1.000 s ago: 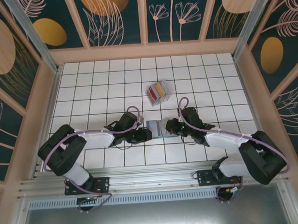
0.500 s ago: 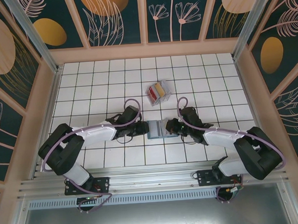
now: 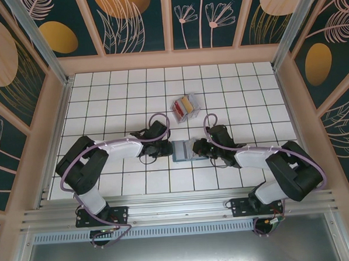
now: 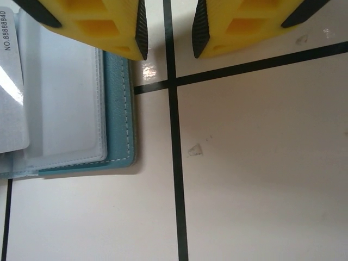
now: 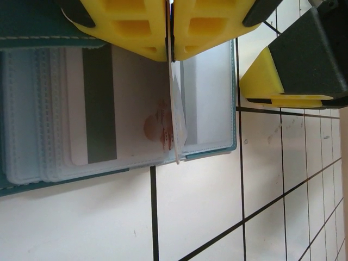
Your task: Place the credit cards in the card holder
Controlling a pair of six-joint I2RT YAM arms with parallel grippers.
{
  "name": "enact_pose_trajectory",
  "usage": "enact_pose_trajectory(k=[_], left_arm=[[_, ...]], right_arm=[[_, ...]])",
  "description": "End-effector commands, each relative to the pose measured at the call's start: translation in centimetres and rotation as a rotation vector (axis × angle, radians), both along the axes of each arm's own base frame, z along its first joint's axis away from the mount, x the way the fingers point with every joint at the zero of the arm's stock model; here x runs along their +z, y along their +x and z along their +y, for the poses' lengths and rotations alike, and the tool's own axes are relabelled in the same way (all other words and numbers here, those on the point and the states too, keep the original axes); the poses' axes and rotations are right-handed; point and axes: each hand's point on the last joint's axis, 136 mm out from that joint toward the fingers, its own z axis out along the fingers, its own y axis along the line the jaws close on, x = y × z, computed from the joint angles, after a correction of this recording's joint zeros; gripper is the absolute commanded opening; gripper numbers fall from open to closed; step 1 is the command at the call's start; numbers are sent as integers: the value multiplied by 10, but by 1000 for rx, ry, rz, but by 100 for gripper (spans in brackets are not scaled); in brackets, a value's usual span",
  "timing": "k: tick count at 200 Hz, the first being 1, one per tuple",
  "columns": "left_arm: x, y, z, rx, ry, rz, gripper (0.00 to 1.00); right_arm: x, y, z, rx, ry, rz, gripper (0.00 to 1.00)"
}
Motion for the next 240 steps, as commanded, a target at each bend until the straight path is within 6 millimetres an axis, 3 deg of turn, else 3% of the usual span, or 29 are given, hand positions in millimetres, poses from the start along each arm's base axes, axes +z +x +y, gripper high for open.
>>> enact_pose_trajectory(k=[1, 110, 168, 240], left_arm=[[-27, -11, -7, -38, -1, 66, 29], [-41, -22, -24, -63, -55, 116, 22], [-39, -20, -30, -72, -73, 113, 18], [-38, -21, -29, -70, -70, 111, 18]], right_arm=[[-5, 3, -3, -3, -19, -9, 10], [-21, 6, 6, 10, -81, -1, 10], [-26, 5, 22, 45, -82, 16, 10], [-39, -8, 23, 97, -169, 35, 10]])
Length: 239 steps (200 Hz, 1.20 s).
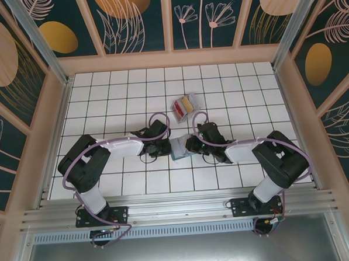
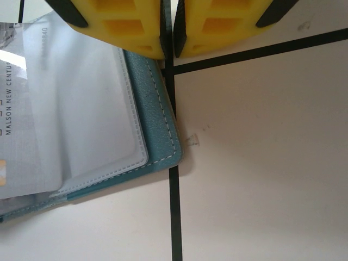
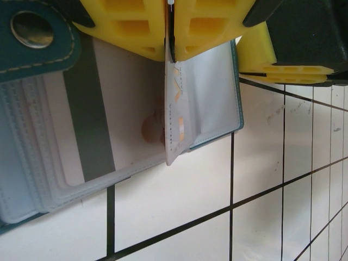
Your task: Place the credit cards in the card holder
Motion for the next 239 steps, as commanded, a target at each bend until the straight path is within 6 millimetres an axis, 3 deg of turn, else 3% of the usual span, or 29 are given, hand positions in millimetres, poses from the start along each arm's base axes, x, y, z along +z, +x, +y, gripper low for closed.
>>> enact_pose_trajectory(k=[1, 40, 63, 98, 151, 188, 239], left_arm=[[-32, -23, -27, -80, -67, 87, 18], [-32, -21, -24, -80, -45, 82, 17], [-34, -19, -18, -65, -3, 72, 17], [-31, -17, -20, -66, -9, 69, 16], [-31, -16, -20, -66, -7, 67, 16], [-29, -13, -24, -71, -20, 62, 16], [-32, -14, -24, -74, -22, 64, 16]], right_arm=[[-31, -27, -6, 71, -129, 81, 10], [-23, -27, -21, 66, -218, 56, 16], [-10, -18, -28, 51, -254, 20, 27], [-5, -8, -30, 56, -267, 10, 36], [23, 10, -34, 53, -342, -34, 46], [24, 13, -37, 61, -387, -29, 48], [10, 16, -40, 63, -402, 3, 44]])
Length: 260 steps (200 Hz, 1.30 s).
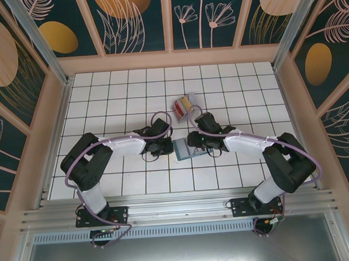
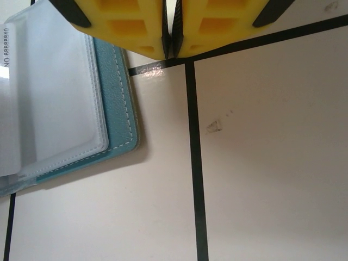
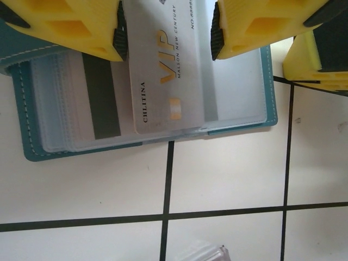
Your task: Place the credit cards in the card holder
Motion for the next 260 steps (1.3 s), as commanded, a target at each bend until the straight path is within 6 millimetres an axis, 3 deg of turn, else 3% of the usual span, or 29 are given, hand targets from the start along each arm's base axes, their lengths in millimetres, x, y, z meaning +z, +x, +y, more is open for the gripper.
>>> enact_pose_trajectory(k=[1, 56, 146, 153, 260], left_arm=[[-34, -19, -16, -68, -14, 66, 16], [-35, -16, -21, -73, -25, 62, 16], [-57, -13, -22, -81, 13, 79, 14], [-51, -6, -29, -81, -2, 61, 14], [-51, -5, -30, -79, -2, 60, 13]], right_arm=[[-6, 4, -6, -1, -40, 12, 43], [-16, 8, 2, 28, -46, 31, 29], [-15, 9, 18, 128, -63, 16, 28], [-15, 8, 19, 138, -67, 15, 29], [-20, -14, 55, 218, -28, 43, 29]])
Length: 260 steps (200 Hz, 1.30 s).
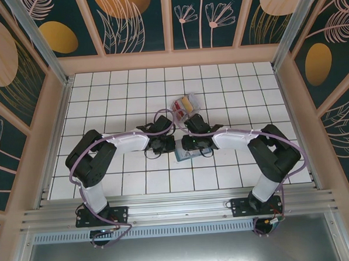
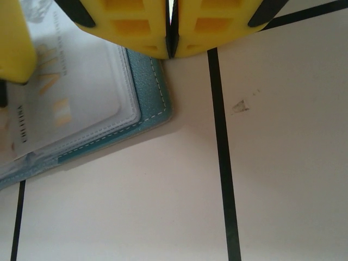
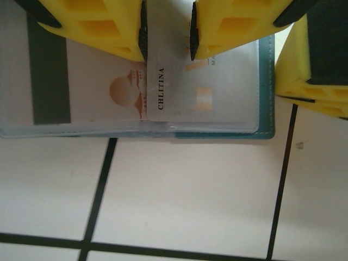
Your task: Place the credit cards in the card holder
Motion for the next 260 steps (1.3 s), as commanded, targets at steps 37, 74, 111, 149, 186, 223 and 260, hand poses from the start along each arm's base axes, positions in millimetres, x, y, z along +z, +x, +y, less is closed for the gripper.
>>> enact_pose_trajectory(k=[37, 74, 111, 149, 186, 223, 260], left_arm=[[-41, -9, -19, -58, -16, 11, 13], [-23, -3, -17, -56, -7, -27, 13], [0, 5, -23, -60, -25, -68, 14], [27, 12, -28, -57, -60, -108, 18], [47, 14, -39, -59, -124, -112, 19], [71, 20, -40, -48, -135, -153, 21], [66, 15, -51, -62, -180, -118, 21]], right_arm=[[6, -5, 15, 16, 39, 22, 29], [27, 0, -9, -46, 26, -20, 31], [32, -3, -36, -119, 72, -2, 33], [23, -10, -64, -167, 45, 22, 35], [35, -18, -66, -151, 54, 21, 35], [33, -38, -58, -130, 44, 58, 35], [8, -46, -68, -173, 33, 97, 35]])
